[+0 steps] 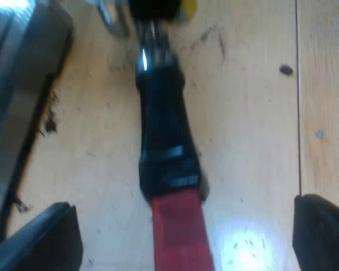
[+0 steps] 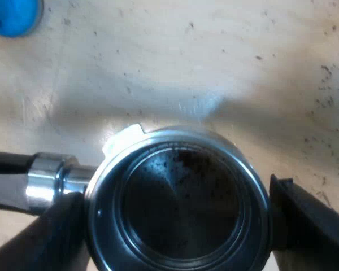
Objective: Put the handle in the coffee machine
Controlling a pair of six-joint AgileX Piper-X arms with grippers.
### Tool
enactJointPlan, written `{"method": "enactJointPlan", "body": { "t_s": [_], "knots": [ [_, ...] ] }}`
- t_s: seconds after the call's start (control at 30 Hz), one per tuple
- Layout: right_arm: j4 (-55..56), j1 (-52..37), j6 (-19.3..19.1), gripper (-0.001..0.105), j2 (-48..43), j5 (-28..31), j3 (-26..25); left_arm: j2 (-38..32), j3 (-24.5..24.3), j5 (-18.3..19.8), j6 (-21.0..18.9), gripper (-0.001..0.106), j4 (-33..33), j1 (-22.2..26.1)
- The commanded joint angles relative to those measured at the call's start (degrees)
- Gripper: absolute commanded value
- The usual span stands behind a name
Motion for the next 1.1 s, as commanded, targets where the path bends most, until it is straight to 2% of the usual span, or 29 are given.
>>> {"method": "enactJointPlan", "body": {
  "t_s": [0.03,0.17,0.27,0.43,0.53,1.0,1.1],
  "knots": [
    [0.3,-0.2,-0.7,0.000,-1.7,-0.6,-0.8,0.1,1.0,-0.6,-0.2,0.078,-0.7,0.1],
    [0.8,-0.2,-0.7,0.000,-2.0,-1.2,-0.8,2.3,1.2,-0.6,-0.3,0.078,-0.8,0.1],
    [0.6,-0.2,-0.5,0.000,-2.0,-2.2,-0.8,6.6,1.2,-0.4,-0.3,0.078,-1.5,0.1],
    [0.6,-0.2,0.1,0.000,-2.0,-2.2,-0.8,13.8,1.2,-0.4,-0.3,0.078,-7.3,0.1],
    [0.6,-0.2,0.2,0.000,-2.0,-2.2,-0.8,15.7,1.2,-0.4,-0.3,0.078,-9.8,0.1],
    [0.6,-0.2,0.6,0.000,-2.0,-2.2,-0.8,16.0,1.2,1.3,-0.3,0.078,-11.4,0.1],
    [0.6,-0.2,0.6,0.000,-2.0,-2.2,-0.8,16.0,1.2,1.3,-0.3,0.075,-11.4,0.1]
  ]
}}
